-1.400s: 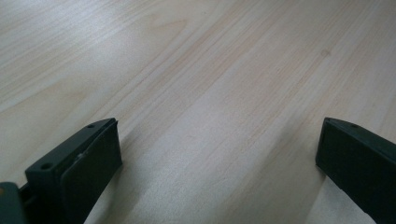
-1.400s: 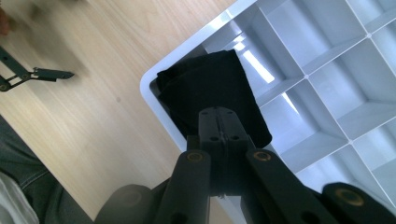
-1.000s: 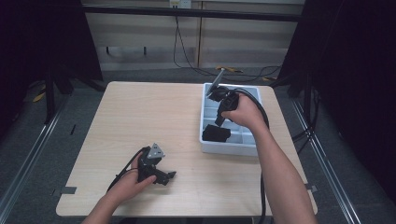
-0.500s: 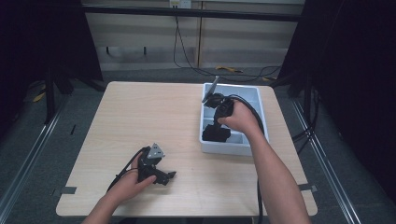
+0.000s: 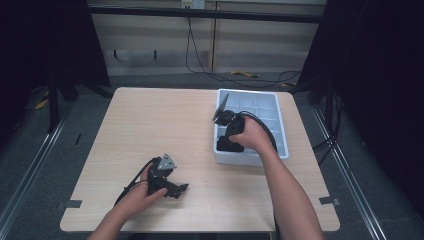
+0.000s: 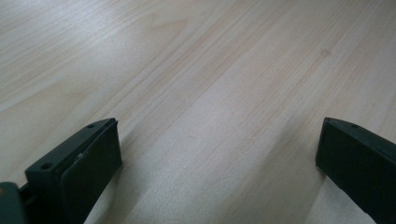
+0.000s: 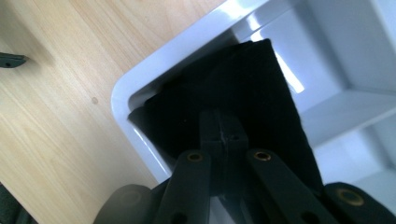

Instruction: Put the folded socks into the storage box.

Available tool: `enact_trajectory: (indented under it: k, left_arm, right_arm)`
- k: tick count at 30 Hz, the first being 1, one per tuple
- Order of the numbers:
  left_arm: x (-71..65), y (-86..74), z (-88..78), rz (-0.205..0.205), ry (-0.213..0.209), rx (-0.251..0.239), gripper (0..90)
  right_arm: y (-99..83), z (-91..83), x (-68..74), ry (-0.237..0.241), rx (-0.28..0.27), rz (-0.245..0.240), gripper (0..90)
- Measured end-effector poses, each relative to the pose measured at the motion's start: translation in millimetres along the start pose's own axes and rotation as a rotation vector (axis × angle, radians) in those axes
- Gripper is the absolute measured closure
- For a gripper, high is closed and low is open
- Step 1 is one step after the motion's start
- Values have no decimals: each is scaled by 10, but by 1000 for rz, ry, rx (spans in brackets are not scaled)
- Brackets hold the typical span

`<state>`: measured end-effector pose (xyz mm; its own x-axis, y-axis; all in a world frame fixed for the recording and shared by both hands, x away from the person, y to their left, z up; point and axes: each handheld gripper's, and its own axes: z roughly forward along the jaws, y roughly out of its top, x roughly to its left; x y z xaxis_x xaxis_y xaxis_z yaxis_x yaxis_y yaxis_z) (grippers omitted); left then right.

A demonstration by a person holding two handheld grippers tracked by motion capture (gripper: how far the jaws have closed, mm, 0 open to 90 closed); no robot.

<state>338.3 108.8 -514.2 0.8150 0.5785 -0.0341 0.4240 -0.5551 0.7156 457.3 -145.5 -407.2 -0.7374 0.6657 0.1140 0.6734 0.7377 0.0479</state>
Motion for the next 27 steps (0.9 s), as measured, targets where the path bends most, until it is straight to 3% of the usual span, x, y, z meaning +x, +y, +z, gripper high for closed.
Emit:
enact_trajectory:
  k: [5,10,16,27]
  left_arm:
    - [0,0,0,-1,0,-1,0]
    - [2,0,-1,2,-1,0,0]
    - [4,1,-4,1,-5,4,0]
    - [5,2,-5,3,-4,5,0]
  right_arm:
    - [16,156,31,11,19,-12,900]
    - [8,154,31,16,8,-25,893]
    - [-24,-38,36,7,-19,-21,890]
    - [-64,-479,17,-52,-68,-17,884]
